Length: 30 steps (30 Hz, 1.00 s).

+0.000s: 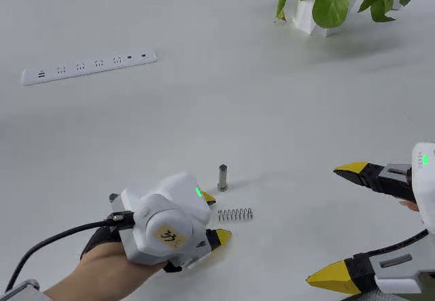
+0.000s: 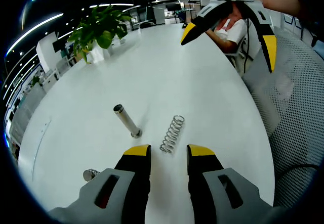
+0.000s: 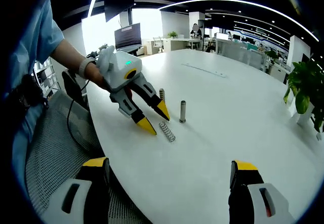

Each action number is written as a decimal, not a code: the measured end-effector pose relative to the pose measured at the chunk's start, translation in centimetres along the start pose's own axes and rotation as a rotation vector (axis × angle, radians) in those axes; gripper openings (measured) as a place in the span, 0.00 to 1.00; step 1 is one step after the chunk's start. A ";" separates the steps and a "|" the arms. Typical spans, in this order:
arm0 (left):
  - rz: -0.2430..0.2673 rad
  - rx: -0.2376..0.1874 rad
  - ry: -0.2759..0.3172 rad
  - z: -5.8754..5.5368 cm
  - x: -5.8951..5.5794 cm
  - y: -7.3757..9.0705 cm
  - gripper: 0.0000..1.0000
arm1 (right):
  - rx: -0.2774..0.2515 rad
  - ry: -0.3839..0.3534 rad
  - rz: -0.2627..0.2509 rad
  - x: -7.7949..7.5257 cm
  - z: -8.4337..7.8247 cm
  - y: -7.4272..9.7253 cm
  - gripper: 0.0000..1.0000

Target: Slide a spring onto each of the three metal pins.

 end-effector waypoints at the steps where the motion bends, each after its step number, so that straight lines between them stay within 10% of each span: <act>1: 0.000 -0.001 -0.001 0.0 0.0 -0.1 0.22 | -0.001 -0.001 0.000 0.0 0.0 0.0 0.99; 30: -0.041 0.020 0.037 -0.1 -0.2 0.1 0.08 | 0.008 -0.008 0.009 0.4 -0.3 -0.9 0.99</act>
Point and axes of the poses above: the centre of the closed fingertips' face, and the gripper's own axes: y roughly backward along the fingers, x roughly to its left, z roughly out of its top, the point moved 9 cm from there along y, roughly backward along the fingers, and after that the axes turned 15 degrees about z, right-handed, at the moved point
